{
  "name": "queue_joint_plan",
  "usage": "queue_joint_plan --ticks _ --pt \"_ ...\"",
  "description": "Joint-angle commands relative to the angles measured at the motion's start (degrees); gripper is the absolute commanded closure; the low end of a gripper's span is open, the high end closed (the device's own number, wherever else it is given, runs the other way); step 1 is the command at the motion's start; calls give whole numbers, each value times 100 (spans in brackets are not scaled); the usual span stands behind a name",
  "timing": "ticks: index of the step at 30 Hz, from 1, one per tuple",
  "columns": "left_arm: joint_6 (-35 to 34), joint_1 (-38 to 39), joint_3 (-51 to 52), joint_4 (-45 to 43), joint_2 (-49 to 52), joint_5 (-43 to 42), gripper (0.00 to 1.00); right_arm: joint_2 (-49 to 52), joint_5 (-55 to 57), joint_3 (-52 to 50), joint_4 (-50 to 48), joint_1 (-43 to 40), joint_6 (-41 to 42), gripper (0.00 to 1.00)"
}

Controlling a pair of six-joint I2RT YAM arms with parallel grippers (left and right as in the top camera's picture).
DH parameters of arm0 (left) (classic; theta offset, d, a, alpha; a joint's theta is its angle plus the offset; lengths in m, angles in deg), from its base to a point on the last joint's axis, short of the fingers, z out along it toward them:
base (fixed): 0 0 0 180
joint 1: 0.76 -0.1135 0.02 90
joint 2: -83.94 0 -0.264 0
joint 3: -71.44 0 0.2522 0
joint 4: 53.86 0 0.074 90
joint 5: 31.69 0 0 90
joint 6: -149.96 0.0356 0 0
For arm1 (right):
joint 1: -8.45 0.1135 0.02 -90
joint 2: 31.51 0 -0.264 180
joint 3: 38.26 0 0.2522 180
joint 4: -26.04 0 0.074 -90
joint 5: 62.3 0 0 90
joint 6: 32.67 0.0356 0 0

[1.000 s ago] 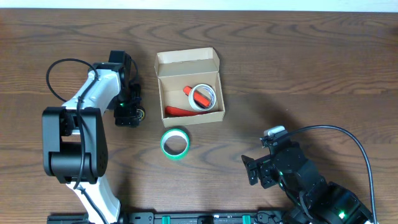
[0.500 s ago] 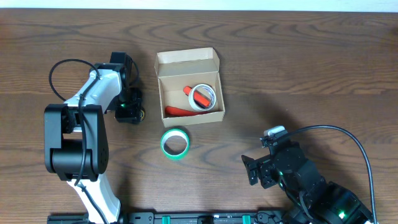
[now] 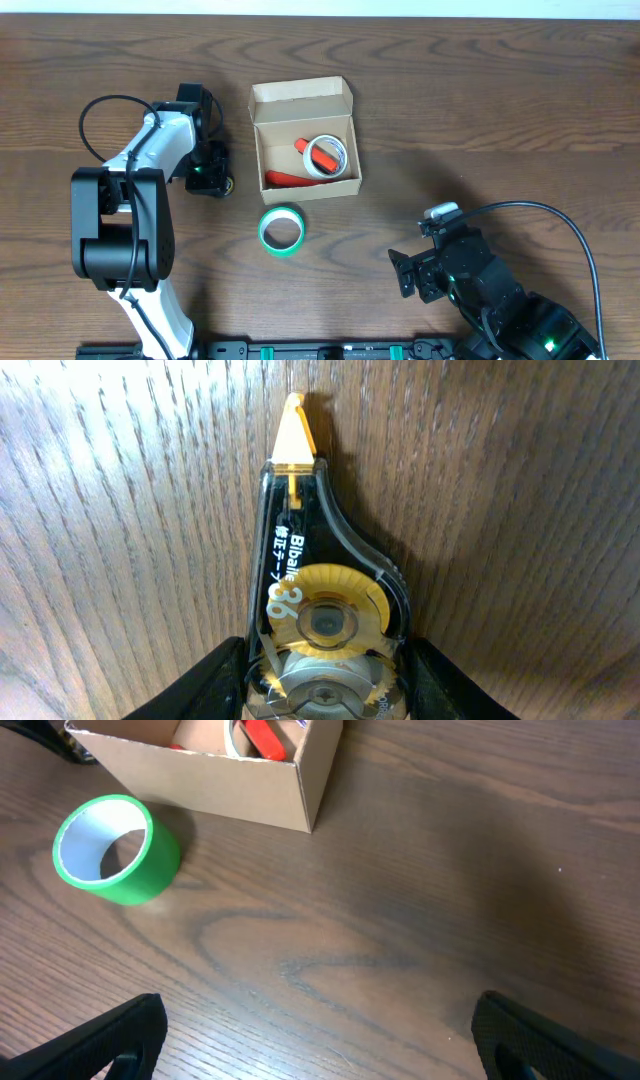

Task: Pack container
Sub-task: 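Close the left gripper on the black correction roller and lift it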

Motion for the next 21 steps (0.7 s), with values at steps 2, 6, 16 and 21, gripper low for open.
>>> queue_joint_plan --ticks 2,6,16,21 --pt "-4 -9 42 22 33 -98 52 -28 76 -9 2 44 76 1" --pt "-4 -9 42 22 -55 -94 52 -28 76 -9 2 44 79 1" --pt "-9 -9 42 20 -483 -42 52 -28 76 -9 2 44 79 1" --pt "-9 -9 42 22 -787 90 51 -28 76 -9 2 44 76 1"
